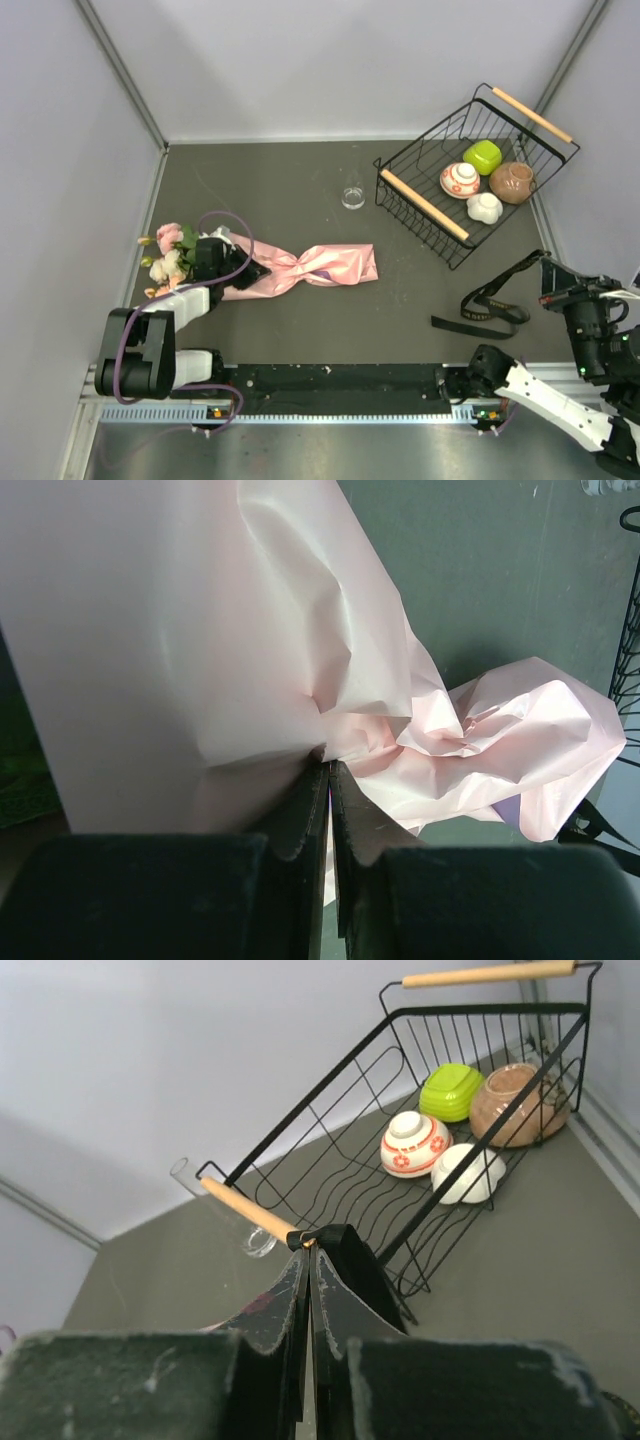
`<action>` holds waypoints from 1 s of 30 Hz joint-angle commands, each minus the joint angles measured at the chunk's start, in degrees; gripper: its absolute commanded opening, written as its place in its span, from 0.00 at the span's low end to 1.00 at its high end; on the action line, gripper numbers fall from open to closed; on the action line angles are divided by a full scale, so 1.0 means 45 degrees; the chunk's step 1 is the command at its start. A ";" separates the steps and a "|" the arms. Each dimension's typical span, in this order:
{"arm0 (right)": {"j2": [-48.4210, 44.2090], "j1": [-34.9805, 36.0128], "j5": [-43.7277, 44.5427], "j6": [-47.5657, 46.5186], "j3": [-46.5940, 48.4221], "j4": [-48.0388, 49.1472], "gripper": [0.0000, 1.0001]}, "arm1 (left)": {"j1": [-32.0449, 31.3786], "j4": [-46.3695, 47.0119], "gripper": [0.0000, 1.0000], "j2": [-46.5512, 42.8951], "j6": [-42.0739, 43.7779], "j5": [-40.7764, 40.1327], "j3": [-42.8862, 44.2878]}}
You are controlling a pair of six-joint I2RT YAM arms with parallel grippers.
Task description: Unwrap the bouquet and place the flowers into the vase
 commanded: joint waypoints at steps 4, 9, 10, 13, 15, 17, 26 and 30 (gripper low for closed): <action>-0.0203 0.0136 0.0188 0.2936 0.0128 -0.3189 0.00 | 0.0150 -0.0454 0.09 -0.0009 0.0426 -0.0421 -0.0070; 0.0636 0.0136 0.0303 0.3620 0.0284 -0.3503 0.29 | 0.0150 -0.0454 0.09 -0.0145 0.0347 -0.0362 -0.0070; 0.0812 0.0136 0.0342 0.3640 0.0226 -0.3503 0.46 | 0.0150 -0.0454 0.09 -0.0204 0.0328 -0.0324 -0.0032; 0.1260 0.0136 0.0401 0.3622 0.0206 -0.3503 0.63 | 0.0130 -0.0571 0.10 -0.0555 0.0269 -0.0284 0.0066; 0.1438 0.0136 0.0401 0.3447 0.0342 -0.3484 0.66 | 0.0130 -0.0804 0.11 -0.0867 0.0250 -0.0128 0.0261; 0.1749 0.0156 0.0324 0.3271 0.0497 -0.3503 0.70 | 0.0130 -0.1078 0.12 -0.1102 0.0230 0.0047 0.0553; 0.5379 0.0195 -0.2602 0.1064 0.0480 -0.2372 0.75 | 0.0130 -0.2815 0.25 -0.3230 0.0151 0.0927 0.1589; 0.8129 0.0195 -0.4887 -0.0067 0.0109 -0.0035 0.75 | 0.0130 -0.4221 0.35 -0.4847 0.0483 0.0810 0.2233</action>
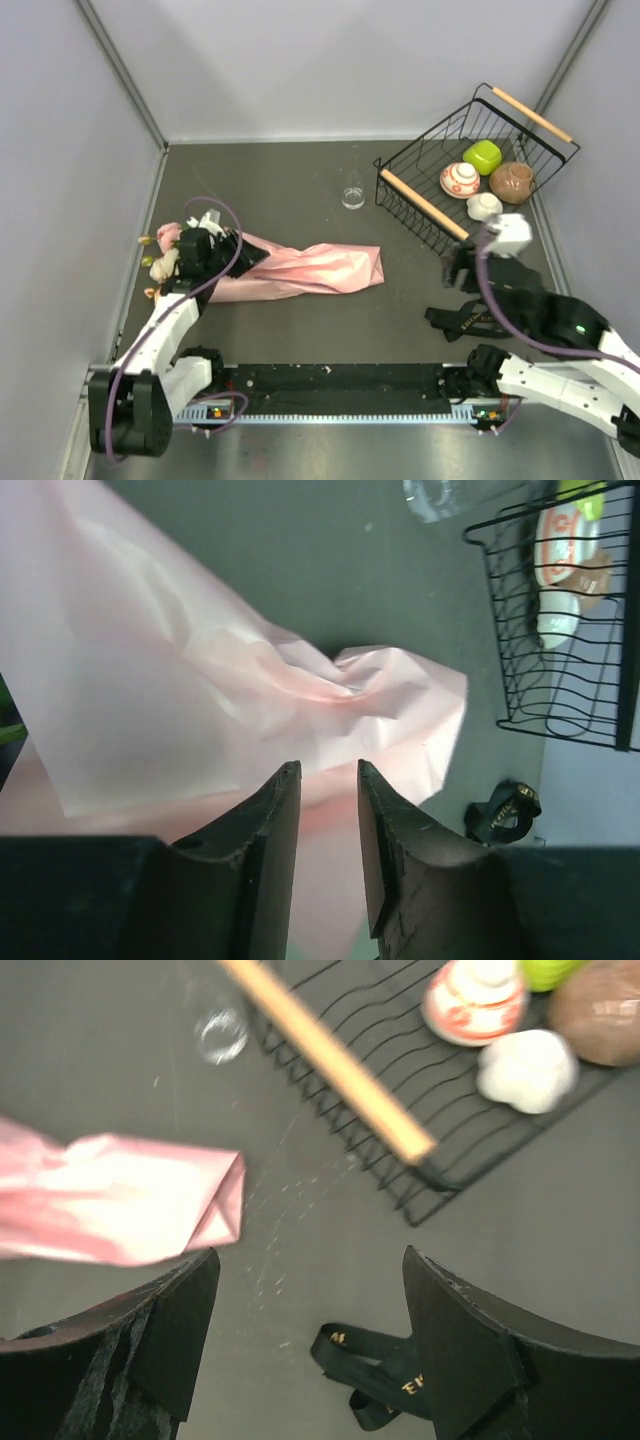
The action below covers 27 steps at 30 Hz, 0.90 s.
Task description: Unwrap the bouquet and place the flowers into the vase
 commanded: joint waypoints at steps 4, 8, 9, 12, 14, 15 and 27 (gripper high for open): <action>0.4225 0.0147 -0.5918 -0.1923 -0.0962 0.5053 0.77 | 0.0062 -0.2241 0.52 -0.2550 0.0854 0.0153 0.1386; 0.6514 0.0166 -0.8405 -0.2119 -0.1413 0.7457 0.78 | 0.0062 -0.2887 0.70 -0.3137 0.1070 0.0678 0.1465; 0.7060 0.0166 -0.9106 -0.2119 -0.1394 0.7809 0.78 | 0.0062 -0.3081 0.72 -0.3196 0.1109 0.0874 0.1426; 0.8761 0.0944 -0.9619 -0.2527 -0.1356 0.9254 0.80 | 0.0062 -0.3257 0.74 -0.3313 0.1187 0.1325 0.1114; 1.0026 0.1898 -0.9562 -0.3499 -0.1200 1.0209 0.84 | 0.0062 -0.3317 0.74 -0.3392 0.1187 0.1481 0.0822; 1.0441 0.2136 -0.9310 -0.3834 -0.1044 1.0369 0.84 | 0.0062 -0.3317 0.74 -0.3489 0.1168 0.1501 0.0724; 1.3863 0.3232 -0.6029 -0.6005 0.0403 1.1403 0.76 | 0.0062 -0.3356 0.69 -0.4017 0.0992 0.1599 0.0138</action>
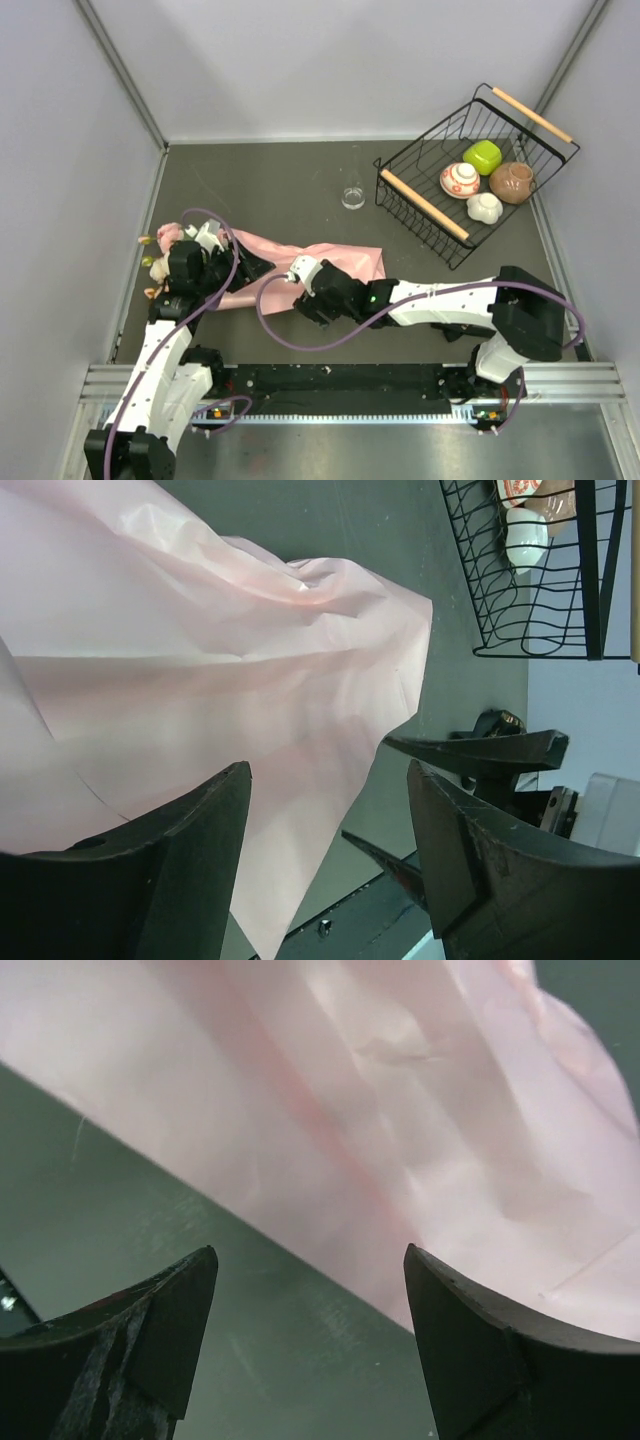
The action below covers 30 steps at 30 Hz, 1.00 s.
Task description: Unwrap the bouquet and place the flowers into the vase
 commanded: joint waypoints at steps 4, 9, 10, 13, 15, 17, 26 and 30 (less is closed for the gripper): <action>0.0058 0.0080 0.1026 -0.1301 0.0402 0.1995 0.65 | 0.0062 0.0209 0.68 -0.0326 0.0035 0.0395 -0.0325; 0.0547 0.0080 0.0635 -0.1536 0.0636 0.2328 0.42 | 0.0062 0.0248 0.68 -0.0345 -0.0024 0.0590 -0.0306; 0.0645 0.0061 0.0614 -0.1556 0.0772 0.2290 0.41 | 0.0062 0.0210 0.68 -0.0365 -0.0024 0.0629 -0.0286; 0.0685 0.0080 0.0672 -0.1498 0.0813 0.2133 0.43 | 0.0062 -0.0062 0.68 -0.0442 0.0073 0.0786 -0.0189; 0.0704 0.0061 0.0712 -0.1478 0.0793 0.2231 0.43 | 0.0062 -0.0297 0.69 -0.0540 0.0093 0.0805 -0.0247; 0.0821 0.0061 0.0479 -0.1517 0.0851 0.2231 0.43 | 0.0062 -0.0688 0.72 -0.0580 0.0094 0.0767 -0.0305; 0.1232 0.0061 0.0768 -0.1946 0.0480 0.2855 0.61 | 0.0062 -0.2347 0.79 -0.1008 -0.0121 -0.0053 0.0143; 0.1348 -0.0017 0.1667 -0.2142 0.0928 0.2798 0.62 | 0.0062 -0.2623 0.81 -0.1107 -0.0063 -0.0308 0.0027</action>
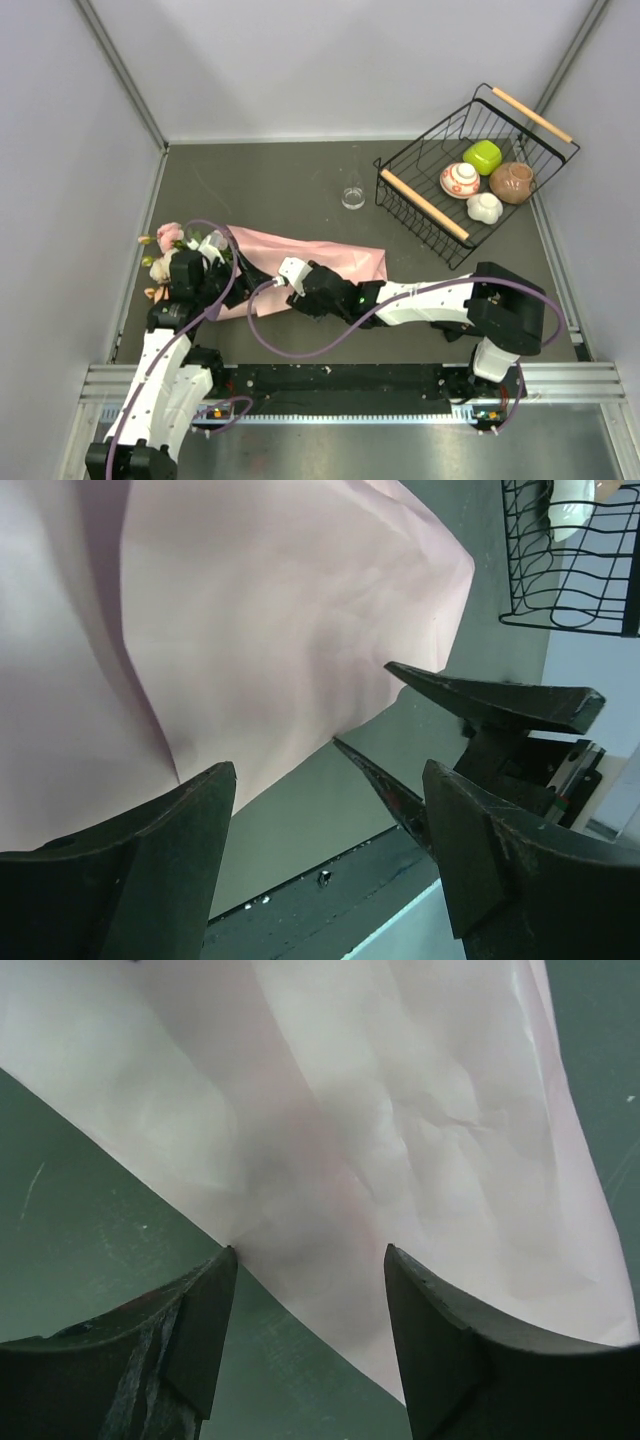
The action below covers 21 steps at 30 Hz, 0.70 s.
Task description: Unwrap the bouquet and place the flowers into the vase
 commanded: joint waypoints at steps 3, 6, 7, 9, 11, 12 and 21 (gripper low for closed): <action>0.0110 -0.0344 0.1135 -0.0277 0.0891 0.0757 0.55 | 0.0062 -0.0330 0.82 -0.0096 -0.0024 -0.0162 0.0060; 0.0013 -0.0734 0.0863 -0.0276 0.1009 0.0874 0.36 | 0.0062 -0.0097 0.82 0.0138 -0.0083 0.0268 -0.0136; -0.0026 -0.0851 0.0823 -0.0335 0.1028 0.0913 0.30 | 0.0062 -0.0037 0.82 0.0293 -0.0063 0.0327 -0.0194; -0.0201 -0.0931 0.0687 -0.0355 0.1106 0.0913 0.12 | 0.0062 0.0021 0.82 0.0450 -0.0063 0.0289 -0.0253; -0.0396 -0.1009 0.0512 -0.0394 0.1107 0.0875 0.06 | 0.0062 0.0508 0.82 0.0626 -0.0102 0.0346 -0.0331; -0.0475 -0.1009 0.0452 -0.0413 0.1087 0.0894 0.06 | 0.0062 0.0703 0.82 0.0685 -0.0141 0.0366 -0.0332; -0.1178 -0.1009 0.0159 -0.0023 0.0638 0.0855 0.06 | 0.0043 0.3047 0.78 0.2383 -0.0473 0.0502 -0.0351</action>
